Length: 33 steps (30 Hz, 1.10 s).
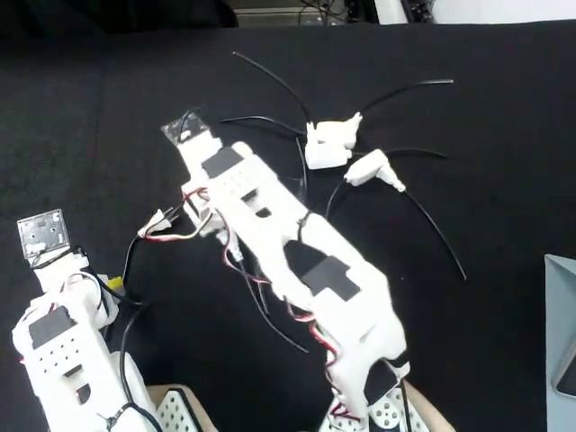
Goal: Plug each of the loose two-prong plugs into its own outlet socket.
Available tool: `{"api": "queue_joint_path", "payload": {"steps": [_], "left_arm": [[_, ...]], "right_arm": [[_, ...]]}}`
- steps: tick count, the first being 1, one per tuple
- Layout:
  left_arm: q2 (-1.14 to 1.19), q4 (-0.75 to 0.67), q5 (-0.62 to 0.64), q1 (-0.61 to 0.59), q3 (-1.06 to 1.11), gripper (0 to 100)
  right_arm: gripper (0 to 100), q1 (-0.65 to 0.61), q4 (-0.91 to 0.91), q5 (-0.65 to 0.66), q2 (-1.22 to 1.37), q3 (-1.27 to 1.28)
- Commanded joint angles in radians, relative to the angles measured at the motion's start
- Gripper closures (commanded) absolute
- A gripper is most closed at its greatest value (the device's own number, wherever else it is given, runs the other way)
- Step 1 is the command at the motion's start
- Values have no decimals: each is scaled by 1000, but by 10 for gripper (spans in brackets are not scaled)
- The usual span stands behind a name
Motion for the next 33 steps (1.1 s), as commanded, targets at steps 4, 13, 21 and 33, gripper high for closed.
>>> {"api": "queue_joint_path", "payload": {"steps": [4,13,21,33], "left_arm": [[-14,-17,6,-5,-24,715],[-14,-17,6,-5,-24,715],[-14,-17,6,-7,-24,715],[-14,-17,6,-10,-24,715]], "right_arm": [[986,97,121,9,-255,48],[986,252,34,17,-694,469],[986,292,-190,95,-1046,877],[977,562,-324,-137,-1234,1033]]}}
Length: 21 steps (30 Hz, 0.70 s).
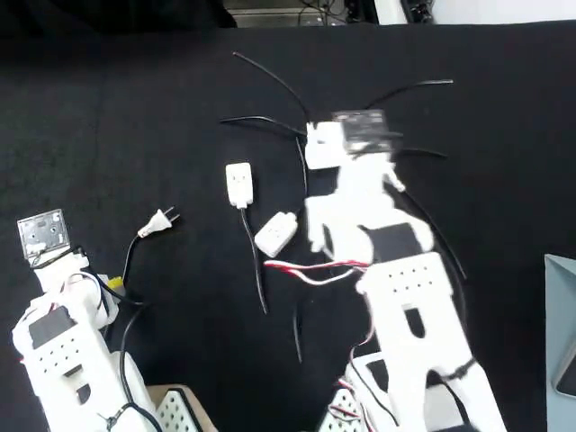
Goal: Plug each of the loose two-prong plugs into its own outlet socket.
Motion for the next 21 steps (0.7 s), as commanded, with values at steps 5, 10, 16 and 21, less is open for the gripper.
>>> {"api": "queue_joint_path", "payload": {"steps": [5,10,16,21], "left_arm": [[-14,-17,6,-7,-24,715],[-14,-17,6,-7,-24,715],[-14,-17,6,-8,-24,715],[-14,-17,6,-8,-24,715]], "right_arm": [[790,173,37,-123,-36,2],[762,181,61,14,-36,2],[786,181,61,503,-30,19],[804,180,107,937,-30,136]]}}
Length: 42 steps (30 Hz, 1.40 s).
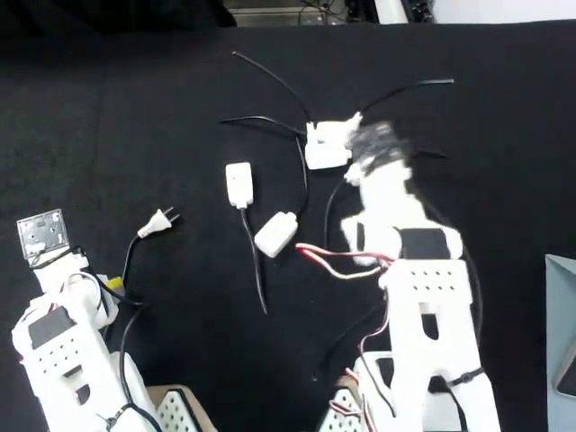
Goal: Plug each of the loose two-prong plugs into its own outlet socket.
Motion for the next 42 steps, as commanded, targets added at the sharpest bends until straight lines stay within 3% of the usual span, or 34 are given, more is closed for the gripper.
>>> {"api": "queue_joint_path", "payload": {"steps": [1,5,16,21,29,31,35,40,42], "left_arm": [[-14,-17,6,-10,-24,715],[-14,-17,6,-10,-24,715],[-14,-18,6,-8,-24,715],[-14,-18,6,-5,-24,715],[-14,-18,6,-5,-24,715],[-14,-18,6,-5,-24,715],[-14,-18,6,-5,-24,715],[-14,-18,6,-5,-24,715],[-14,-18,6,-5,-24,715]], "right_arm": [[804,14,51,338,-22,54],[804,37,117,526,-22,91],[804,173,126,850,-21,140],[804,170,91,904,-21,240],[805,170,-244,904,-19,463],[826,155,-258,904,-19,479],[993,106,-258,902,-19,483],[986,91,-258,891,-27,460],[987,89,-258,825,-27,426]]}}
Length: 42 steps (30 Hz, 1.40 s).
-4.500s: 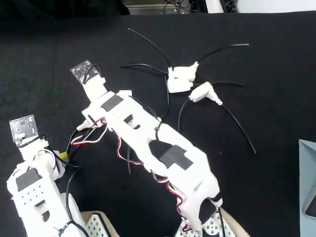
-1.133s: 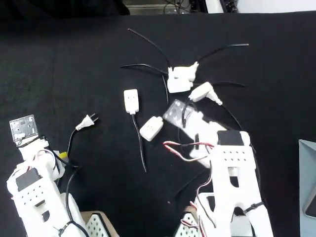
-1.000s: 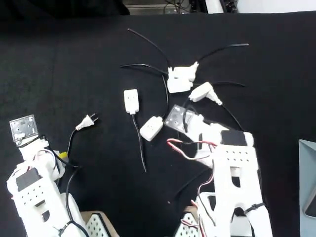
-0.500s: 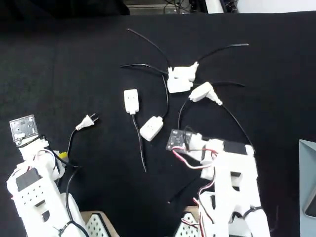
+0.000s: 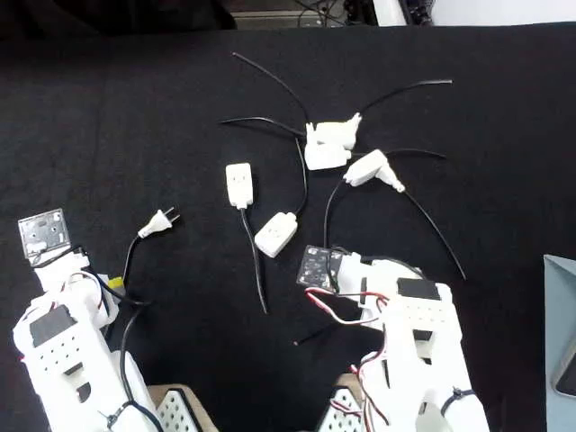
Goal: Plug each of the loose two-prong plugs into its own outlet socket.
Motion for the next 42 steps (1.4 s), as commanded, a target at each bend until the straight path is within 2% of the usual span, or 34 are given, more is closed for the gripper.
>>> {"api": "queue_joint_path", "payload": {"steps": [1,5,9,11,13,15,17,19,22,25,31,42], "left_arm": [[-14,-18,6,-5,-24,715],[-14,-18,6,-5,-24,715],[-14,-18,6,-5,-24,715],[-14,-18,6,-5,-24,715],[-14,-18,6,-5,-24,715],[-14,-18,6,-7,-24,715],[-14,-18,6,-7,-24,715],[-14,-18,6,-8,-24,715],[-14,-18,6,-8,-24,715],[-14,-18,6,-8,-24,715],[-14,-18,6,-8,-24,715],[-14,-18,6,-10,-24,715]], "right_arm": [[987,-28,-32,-120,-1,-62],[987,-29,-31,-368,-1,-174],[987,-89,-31,-598,4,-266],[987,-126,-31,-687,4,-288],[987,-149,-31,-723,4,-294],[986,-153,-5,-700,4,-294],[968,-157,87,-617,4,-294],[907,-152,215,-526,-1,-294],[797,-150,377,-462,-1,-317],[781,-158,483,-408,2,-335],[786,-282,574,-374,5,-320],[787,-542,560,-374,5,-300]]}}
